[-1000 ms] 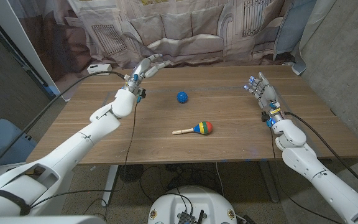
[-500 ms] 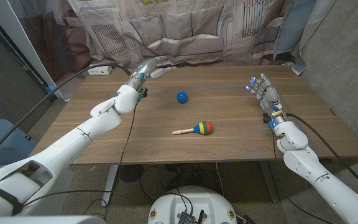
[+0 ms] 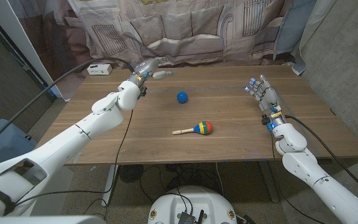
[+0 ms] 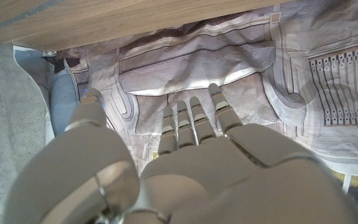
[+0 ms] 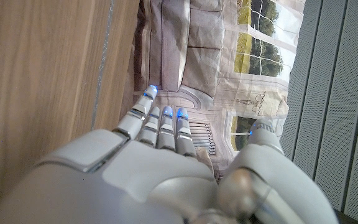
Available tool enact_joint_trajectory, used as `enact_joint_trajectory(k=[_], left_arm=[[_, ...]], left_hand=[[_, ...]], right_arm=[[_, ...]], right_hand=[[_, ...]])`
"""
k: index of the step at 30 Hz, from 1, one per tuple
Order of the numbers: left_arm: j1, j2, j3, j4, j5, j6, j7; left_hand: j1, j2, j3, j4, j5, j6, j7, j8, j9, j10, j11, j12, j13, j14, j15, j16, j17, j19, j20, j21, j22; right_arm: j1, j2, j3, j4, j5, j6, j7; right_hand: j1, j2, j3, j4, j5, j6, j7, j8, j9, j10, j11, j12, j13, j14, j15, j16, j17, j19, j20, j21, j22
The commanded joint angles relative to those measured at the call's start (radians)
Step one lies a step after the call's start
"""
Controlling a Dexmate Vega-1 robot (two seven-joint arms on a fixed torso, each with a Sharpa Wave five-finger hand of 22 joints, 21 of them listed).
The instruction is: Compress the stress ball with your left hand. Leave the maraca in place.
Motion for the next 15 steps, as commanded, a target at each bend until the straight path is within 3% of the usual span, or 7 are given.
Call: enact_joint_trajectory(k=[1, 3, 11, 15], left_arm=[[-0.059, 0.029, 0.049, -0.044, 0.097, 0.085, -0.113], [-0.068, 0.026, 0.06, -0.045, 0.125, 0.096, -0.115], [-0.111, 0.018, 0.097, -0.036, 0.19, 0.093, -0.169], [-0.13, 0.016, 0.109, -0.031, 0.209, 0.085, -0.203]], left_hand=[[0.031, -0.004, 0.013, -0.001, 0.0, 0.01, 0.0, 0.006, 0.003, 0.016, -0.008, 0.01, 0.005, 0.009, -0.006, 0.005, 0.002, 0.021, -0.002, 0.007, 0.005], [0.047, -0.01, 0.017, -0.004, 0.001, 0.01, -0.005, 0.007, 0.004, 0.021, -0.007, 0.011, 0.005, 0.011, -0.007, 0.005, 0.002, 0.034, -0.006, 0.009, 0.004], [0.194, -0.047, 0.049, -0.011, 0.007, 0.02, -0.023, 0.011, 0.004, 0.036, -0.054, 0.01, 0.005, 0.03, -0.021, 0.002, 0.0, 0.091, -0.017, 0.007, 0.001], [0.247, -0.052, 0.062, -0.011, 0.009, 0.019, -0.03, 0.01, 0.005, 0.036, -0.061, 0.009, 0.006, 0.031, -0.026, 0.0, 0.0, 0.11, -0.016, 0.006, 0.0]], right_arm=[[-0.016, 0.006, -0.007, -0.019, -0.016, -0.001, -0.023], [-0.017, 0.007, -0.008, -0.021, -0.018, 0.001, -0.026], [-0.026, 0.017, -0.007, -0.03, -0.021, 0.007, -0.043], [-0.03, 0.018, -0.007, -0.032, -0.023, 0.008, -0.047]], right_hand=[[-0.002, 0.003, -0.003, 0.002, 0.002, 0.008, -0.006, 0.0, 0.006, 0.006, -0.001, 0.002, 0.001, 0.006, 0.002, 0.001, 0.003, 0.001, 0.006, -0.002, 0.003], [-0.001, 0.003, -0.003, 0.002, 0.002, 0.008, -0.007, -0.001, 0.006, 0.006, -0.001, 0.002, 0.001, 0.006, 0.002, 0.001, 0.003, 0.001, 0.006, -0.002, 0.003], [-0.001, 0.004, -0.004, 0.001, 0.002, 0.009, -0.007, -0.002, 0.006, 0.006, 0.0, 0.001, 0.001, 0.004, 0.002, -0.001, 0.003, -0.003, 0.006, -0.004, 0.003], [-0.001, 0.004, -0.004, 0.001, 0.002, 0.009, -0.008, -0.003, 0.006, 0.007, 0.0, 0.001, 0.001, 0.002, 0.003, -0.002, 0.003, -0.006, 0.007, -0.005, 0.003]])
